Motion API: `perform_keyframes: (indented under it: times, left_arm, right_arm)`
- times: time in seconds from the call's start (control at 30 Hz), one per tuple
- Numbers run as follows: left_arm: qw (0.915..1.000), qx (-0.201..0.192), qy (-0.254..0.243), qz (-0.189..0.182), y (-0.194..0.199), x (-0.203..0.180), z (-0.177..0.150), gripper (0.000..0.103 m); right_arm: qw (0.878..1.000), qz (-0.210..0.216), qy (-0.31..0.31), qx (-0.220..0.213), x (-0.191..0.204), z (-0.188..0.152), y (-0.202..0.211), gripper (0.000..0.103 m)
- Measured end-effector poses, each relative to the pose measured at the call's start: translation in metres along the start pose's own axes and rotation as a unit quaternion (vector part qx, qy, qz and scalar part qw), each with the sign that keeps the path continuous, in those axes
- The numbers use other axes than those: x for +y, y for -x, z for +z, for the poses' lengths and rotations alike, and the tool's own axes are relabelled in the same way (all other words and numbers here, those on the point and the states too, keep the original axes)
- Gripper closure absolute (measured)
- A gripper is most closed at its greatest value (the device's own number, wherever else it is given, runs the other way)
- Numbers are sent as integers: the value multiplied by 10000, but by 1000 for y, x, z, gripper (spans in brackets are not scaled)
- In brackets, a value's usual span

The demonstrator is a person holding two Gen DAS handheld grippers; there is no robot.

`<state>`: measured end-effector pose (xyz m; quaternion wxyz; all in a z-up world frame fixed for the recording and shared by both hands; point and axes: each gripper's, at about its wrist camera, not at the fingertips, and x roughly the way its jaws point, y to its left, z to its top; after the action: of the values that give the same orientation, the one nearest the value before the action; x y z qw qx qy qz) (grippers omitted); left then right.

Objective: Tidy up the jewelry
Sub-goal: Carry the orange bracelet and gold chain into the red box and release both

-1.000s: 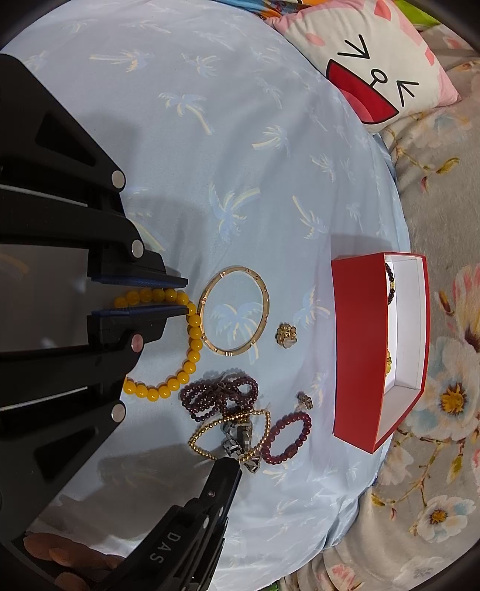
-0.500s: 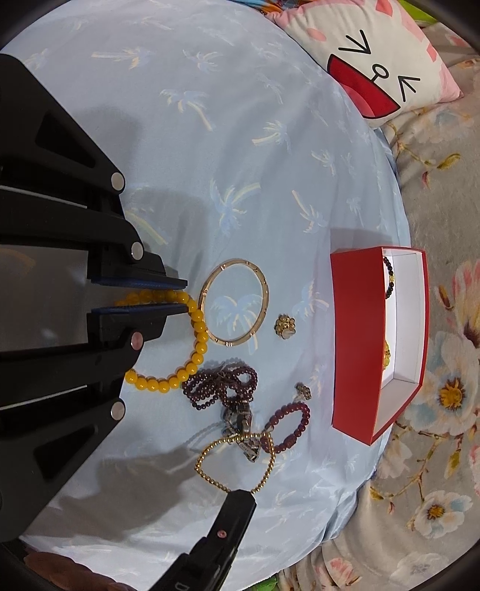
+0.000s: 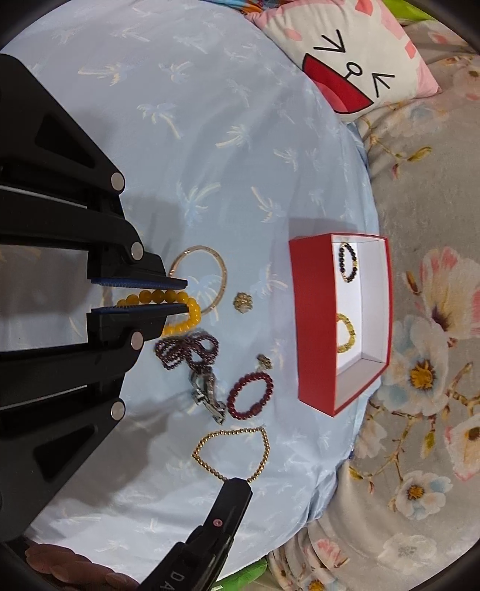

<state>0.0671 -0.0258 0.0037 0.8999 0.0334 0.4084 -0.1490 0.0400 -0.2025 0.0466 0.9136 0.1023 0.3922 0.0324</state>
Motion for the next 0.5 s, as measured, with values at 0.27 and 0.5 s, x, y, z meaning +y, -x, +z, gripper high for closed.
perform_keyframes:
  times: [0.27,0.5]
  left_arm:
    - [9994,-342,-58,50,15,-5,33,96]
    - [9977,-652,-94,146,19,-7,68,96]
  right_arm:
    - [9996,29,120,-240,4,23,9,100]
    - [9987,38,236,-442,9,49,11,100]
